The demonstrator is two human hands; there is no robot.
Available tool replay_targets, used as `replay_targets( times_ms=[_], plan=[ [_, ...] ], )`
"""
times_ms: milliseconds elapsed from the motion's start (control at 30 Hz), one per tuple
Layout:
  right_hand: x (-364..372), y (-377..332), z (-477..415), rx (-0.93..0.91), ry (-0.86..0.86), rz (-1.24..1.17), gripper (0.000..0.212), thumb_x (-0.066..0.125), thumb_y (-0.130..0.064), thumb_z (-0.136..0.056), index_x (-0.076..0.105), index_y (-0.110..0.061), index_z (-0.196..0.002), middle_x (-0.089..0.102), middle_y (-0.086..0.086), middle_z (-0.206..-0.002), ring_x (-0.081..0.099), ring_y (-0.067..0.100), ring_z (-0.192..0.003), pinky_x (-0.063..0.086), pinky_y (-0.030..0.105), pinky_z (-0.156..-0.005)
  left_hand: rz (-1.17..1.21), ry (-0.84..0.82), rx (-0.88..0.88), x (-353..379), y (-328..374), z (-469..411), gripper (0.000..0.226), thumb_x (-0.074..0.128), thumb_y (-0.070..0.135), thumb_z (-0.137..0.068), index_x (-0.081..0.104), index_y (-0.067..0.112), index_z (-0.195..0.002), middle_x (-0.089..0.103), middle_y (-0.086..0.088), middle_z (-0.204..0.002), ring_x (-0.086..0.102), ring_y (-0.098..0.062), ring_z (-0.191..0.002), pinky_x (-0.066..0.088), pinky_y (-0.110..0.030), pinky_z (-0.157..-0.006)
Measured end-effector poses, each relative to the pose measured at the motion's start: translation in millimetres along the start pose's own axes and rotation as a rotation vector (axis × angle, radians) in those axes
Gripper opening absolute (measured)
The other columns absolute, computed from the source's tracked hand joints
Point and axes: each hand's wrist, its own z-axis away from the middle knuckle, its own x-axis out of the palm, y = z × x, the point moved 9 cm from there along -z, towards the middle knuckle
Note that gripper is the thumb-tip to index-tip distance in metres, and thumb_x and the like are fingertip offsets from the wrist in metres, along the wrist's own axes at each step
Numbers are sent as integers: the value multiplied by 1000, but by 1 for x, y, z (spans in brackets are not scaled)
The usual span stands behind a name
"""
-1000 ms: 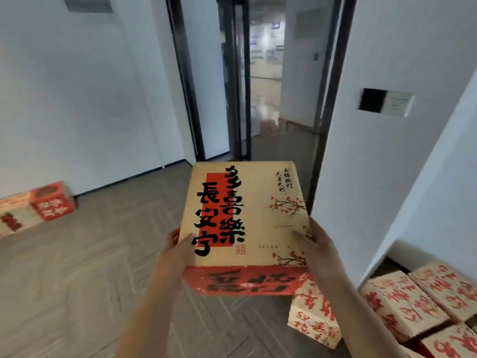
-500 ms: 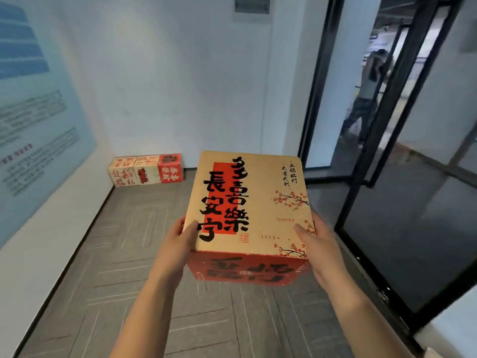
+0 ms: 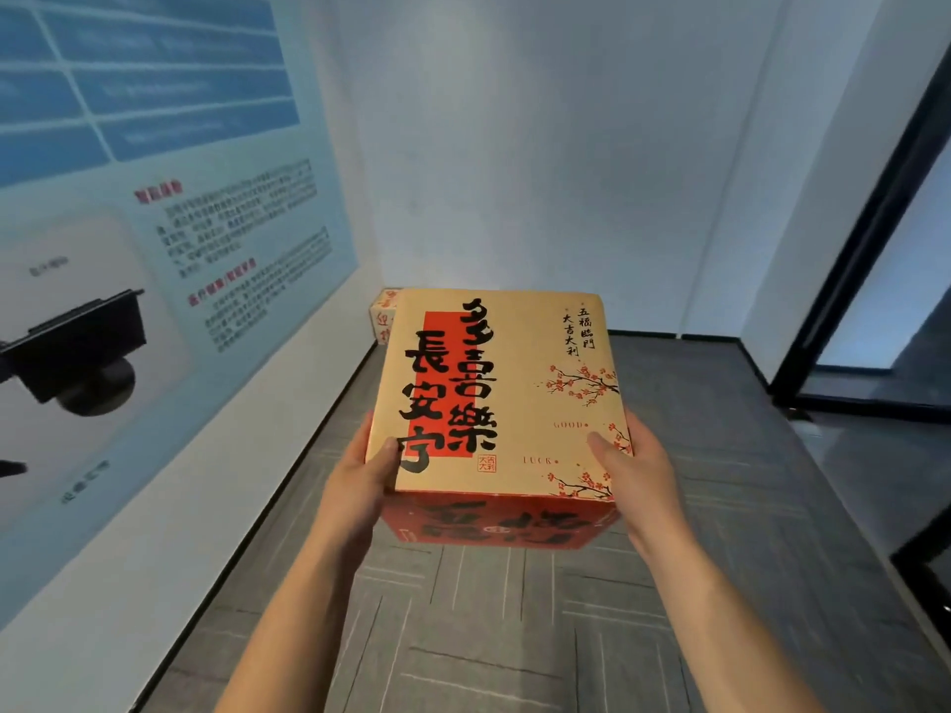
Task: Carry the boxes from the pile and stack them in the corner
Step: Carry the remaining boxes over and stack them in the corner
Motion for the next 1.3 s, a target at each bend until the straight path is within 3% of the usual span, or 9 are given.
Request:
replay_targets(
  times_ms=[233, 367, 500, 600, 667, 767, 933, 1067, 1300],
  plan=[
    [78, -22, -135, 14, -108, 7, 32, 60, -20, -106, 61, -35, -134, 76, -10, -114, 76, 13, -96, 63, 35, -69, -33, 118, -22, -19, 17, -124, 38, 41, 18, -109, 55, 31, -143, 79, 5, -107, 76, -12, -89, 54, -19, -59],
    [151, -33, -189, 17, -206, 41, 31, 59, -20, -106, 61, -34, -134, 76, -11, -112, 75, 15, -99, 64, 40, -75, 3, 214, -33, -63, 21, -181, 37, 43, 16, -108, 58, 37, -136, 78, 3, -109, 76, -15, -94, 56, -32, -72],
    [233, -41, -243, -13, -282, 86, 31, 59, -18, -106, 60, -36, -132, 76, -11, -112, 75, 11, -95, 60, 29, -67, 34, 278, -45, -117, 7, -247, 37, 48, 19, -107, 60, 36, -136, 75, 1, -120, 72, -21, -108, 54, -45, -97],
    [296, -43, -290, -21, -300, 119, 34, 60, -19, -106, 60, -37, -135, 77, -11, -113, 76, 14, -96, 65, 42, -78, 15, 310, -52, -158, 3, -308, 39, 53, 32, -99, 59, 50, -133, 74, 7, -122, 70, -21, -114, 51, -51, -103],
    [337, -47, -323, -28, -296, 121, 36, 60, -19, -106, 59, -35, -138, 77, -11, -112, 77, 14, -96, 65, 44, -81, -19, 301, -29, -177, 11, -354, 36, 51, 38, -94, 62, 53, -124, 73, 11, -121, 68, -16, -113, 51, -49, -101],
    [386, -61, -373, -39, -262, 106, 37, 61, -17, -105, 61, -30, -139, 78, -10, -111, 78, 14, -94, 64, 41, -79, -14, 285, -38, -204, 23, -431, 25, 52, 31, -98, 62, 39, -120, 70, 9, -114, 65, -14, -110, 52, -42, -96],
    [439, -77, -451, -10, -189, 48, 44, 64, -17, -103, 57, -28, -146, 77, -7, -117, 78, 16, -97, 65, 46, -83, -121, 151, -63, -232, 23, -561, 36, 54, 48, -93, 63, 43, -128, 73, 7, -122, 69, -20, -115, 48, -60, -103],
    [468, -81, -513, 15, -151, 24, 49, 65, -17, -102, 55, -25, -149, 75, -4, -123, 77, 20, -102, 63, 51, -89, -102, 89, -48, -223, 35, -631, 33, 50, 42, -96, 63, 48, -125, 74, 6, -120, 69, -23, -115, 47, -58, -105],
    [515, -74, -646, 16, -119, -23, 48, 64, -14, -101, 55, -26, -147, 72, -7, -124, 72, 18, -109, 63, 43, -91, -60, 83, -69, -207, 29, -778, 31, 49, 38, -103, 64, 48, -128, 75, 8, -119, 70, -17, -113, 49, -51, -106]
  ],
)
